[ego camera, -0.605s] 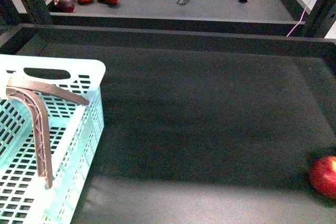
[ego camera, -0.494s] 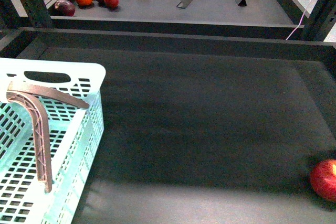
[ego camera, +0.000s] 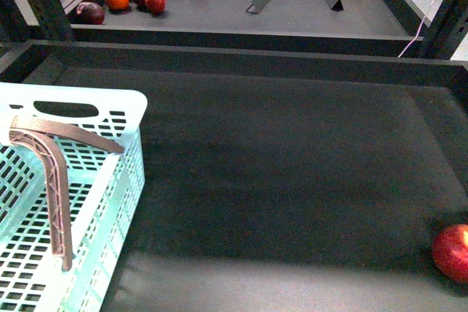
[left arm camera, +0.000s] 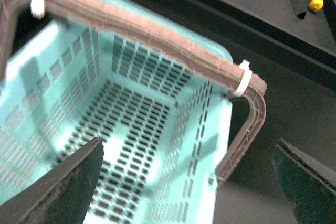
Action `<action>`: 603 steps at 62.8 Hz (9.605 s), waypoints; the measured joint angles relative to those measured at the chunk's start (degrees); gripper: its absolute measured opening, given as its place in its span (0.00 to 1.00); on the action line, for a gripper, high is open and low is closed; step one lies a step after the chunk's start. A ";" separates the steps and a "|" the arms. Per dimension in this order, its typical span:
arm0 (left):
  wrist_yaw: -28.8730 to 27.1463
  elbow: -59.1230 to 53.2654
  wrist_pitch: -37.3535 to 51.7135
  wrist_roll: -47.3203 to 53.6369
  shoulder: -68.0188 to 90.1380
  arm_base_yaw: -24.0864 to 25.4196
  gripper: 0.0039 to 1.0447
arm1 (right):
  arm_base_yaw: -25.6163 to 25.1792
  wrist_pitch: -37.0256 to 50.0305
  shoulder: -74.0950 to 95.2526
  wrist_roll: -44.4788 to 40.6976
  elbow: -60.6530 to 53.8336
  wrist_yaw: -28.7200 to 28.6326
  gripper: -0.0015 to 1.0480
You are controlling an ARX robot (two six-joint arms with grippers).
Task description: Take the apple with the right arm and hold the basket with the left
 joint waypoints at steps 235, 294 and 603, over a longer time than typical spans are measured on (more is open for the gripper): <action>3.45 48.83 27.04 -41.35 75.21 -37.86 0.14 | -8.04 -14.34 18.18 0.20 7.13 -6.82 0.92; 3.50 48.92 27.04 -41.40 75.28 -37.86 0.14 | -14.60 26.14 114.49 -13.09 31.78 -1.11 0.92; 3.48 49.03 26.93 -41.29 75.63 -37.81 0.14 | 0.28 26.49 26.51 0.07 0.02 0.00 0.02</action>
